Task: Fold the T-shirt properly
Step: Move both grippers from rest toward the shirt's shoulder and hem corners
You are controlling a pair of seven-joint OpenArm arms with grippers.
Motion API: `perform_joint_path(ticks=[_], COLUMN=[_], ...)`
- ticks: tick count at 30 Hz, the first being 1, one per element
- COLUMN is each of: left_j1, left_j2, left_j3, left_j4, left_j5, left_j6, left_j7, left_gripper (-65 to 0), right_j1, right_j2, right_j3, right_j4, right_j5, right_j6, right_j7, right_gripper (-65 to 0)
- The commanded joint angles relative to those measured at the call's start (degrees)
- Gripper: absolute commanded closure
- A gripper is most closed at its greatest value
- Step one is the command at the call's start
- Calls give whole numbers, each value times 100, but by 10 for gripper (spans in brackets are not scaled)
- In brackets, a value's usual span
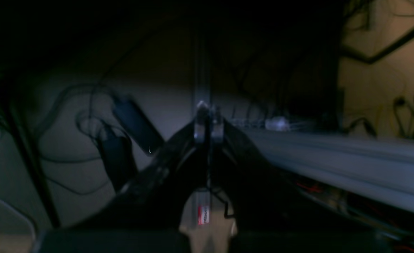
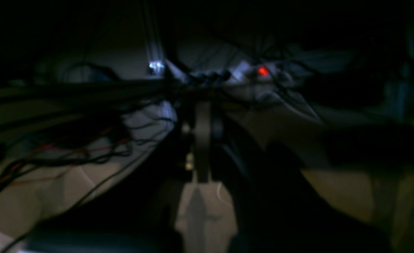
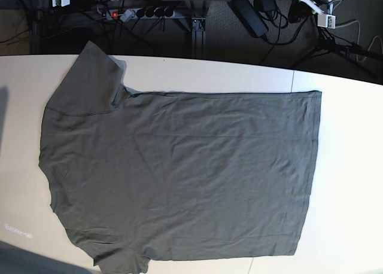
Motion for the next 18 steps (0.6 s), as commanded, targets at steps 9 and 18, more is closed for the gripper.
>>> perform_joint_path(ticks=[9, 18], left_j1=[1172, 1169], left_j2=[-140, -330], left_j3=[-1134, -1421], left_j4=[2728, 3853], left_j5=[-728, -922], left_j6=[-135, -135], left_j7=[625, 1060], left_gripper=[0, -319], right_j1=[-1257, -273], right_j2=[599, 907], right_j3=[1266, 1917], right_j4=[2603, 3062], right_j5=[1320, 2194], right_j6=[339, 293], right_j7=[-37, -859], right_gripper=[0, -355])
